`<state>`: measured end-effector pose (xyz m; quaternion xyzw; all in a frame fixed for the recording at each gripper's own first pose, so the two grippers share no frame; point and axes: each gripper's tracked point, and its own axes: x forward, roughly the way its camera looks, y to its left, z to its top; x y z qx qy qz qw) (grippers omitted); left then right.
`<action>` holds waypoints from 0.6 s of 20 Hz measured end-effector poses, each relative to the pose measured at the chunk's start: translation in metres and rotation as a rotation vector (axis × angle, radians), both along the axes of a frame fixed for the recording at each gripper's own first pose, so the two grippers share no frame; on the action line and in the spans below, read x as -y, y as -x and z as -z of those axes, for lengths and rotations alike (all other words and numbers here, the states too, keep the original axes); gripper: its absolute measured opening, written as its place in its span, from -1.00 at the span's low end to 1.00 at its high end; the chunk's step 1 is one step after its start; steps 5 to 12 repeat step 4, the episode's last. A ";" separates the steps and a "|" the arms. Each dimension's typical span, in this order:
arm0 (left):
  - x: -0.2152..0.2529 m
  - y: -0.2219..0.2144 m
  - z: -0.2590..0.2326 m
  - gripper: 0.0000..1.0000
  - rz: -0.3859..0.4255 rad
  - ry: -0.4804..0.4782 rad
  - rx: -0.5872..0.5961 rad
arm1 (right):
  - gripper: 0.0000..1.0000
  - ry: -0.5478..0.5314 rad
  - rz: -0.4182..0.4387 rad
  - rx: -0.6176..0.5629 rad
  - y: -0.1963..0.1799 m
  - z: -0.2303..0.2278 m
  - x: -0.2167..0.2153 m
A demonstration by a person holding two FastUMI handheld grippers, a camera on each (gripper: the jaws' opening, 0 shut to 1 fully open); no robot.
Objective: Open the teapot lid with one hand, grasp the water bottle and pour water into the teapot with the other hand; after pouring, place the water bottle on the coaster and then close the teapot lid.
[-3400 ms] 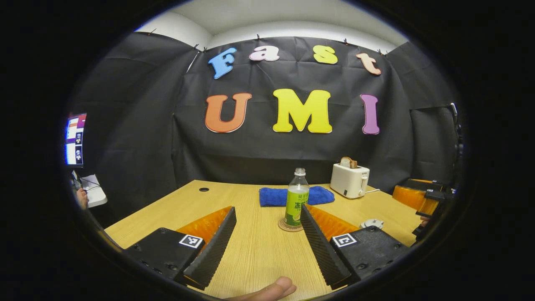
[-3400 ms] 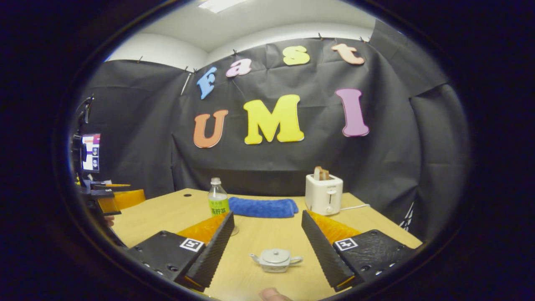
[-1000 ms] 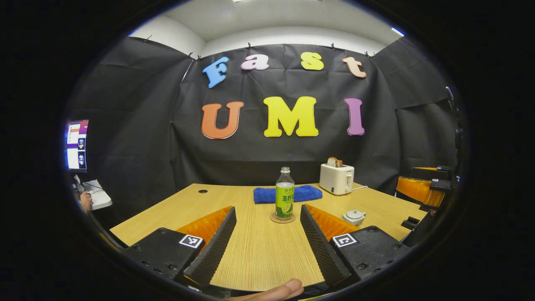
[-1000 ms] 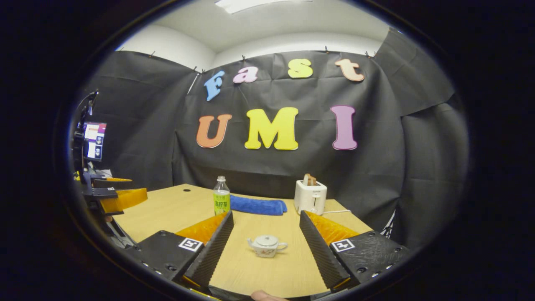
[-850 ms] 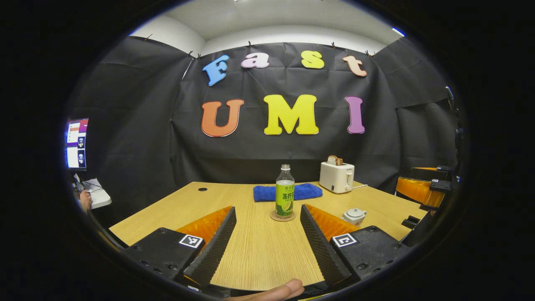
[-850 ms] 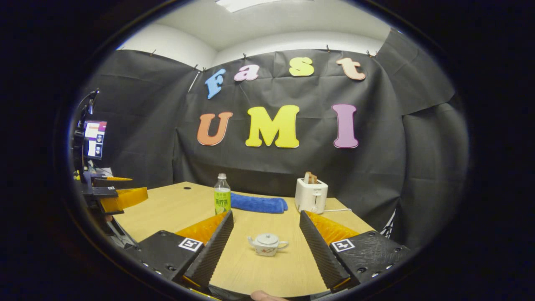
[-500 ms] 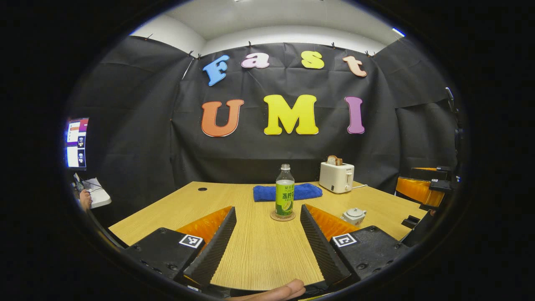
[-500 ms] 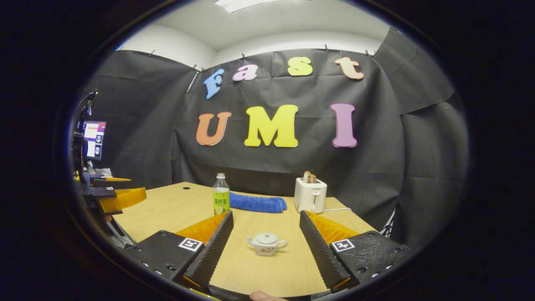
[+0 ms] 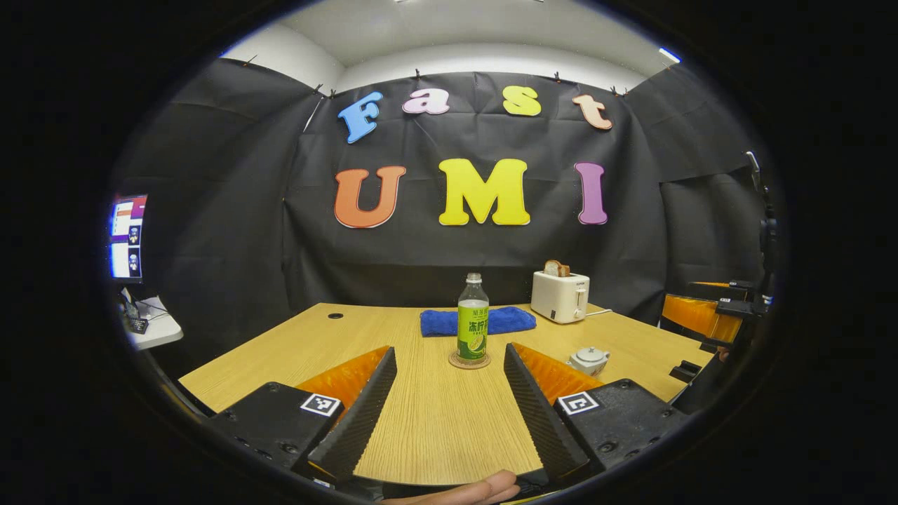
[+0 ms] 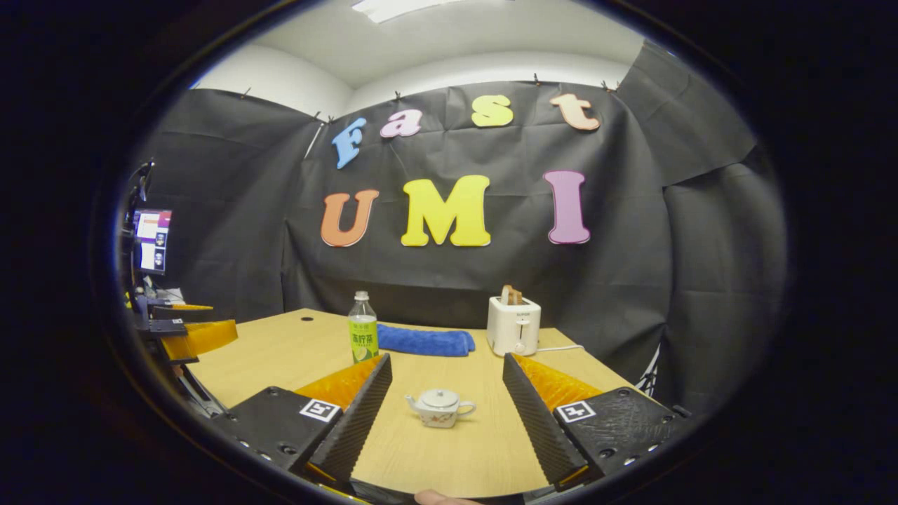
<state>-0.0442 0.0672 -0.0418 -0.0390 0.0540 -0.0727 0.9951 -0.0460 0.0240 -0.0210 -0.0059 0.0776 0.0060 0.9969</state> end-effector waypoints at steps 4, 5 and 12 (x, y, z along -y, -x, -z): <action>0.000 0.000 0.003 0.93 0.001 0.003 -0.005 | 0.92 0.006 -0.016 -0.010 0.001 0.004 -0.006; 0.000 0.000 0.003 0.93 0.001 0.003 -0.005 | 0.92 0.006 -0.016 -0.010 0.001 0.004 -0.006; 0.000 0.000 0.003 0.93 0.001 0.003 -0.005 | 0.92 0.006 -0.016 -0.010 0.001 0.004 -0.006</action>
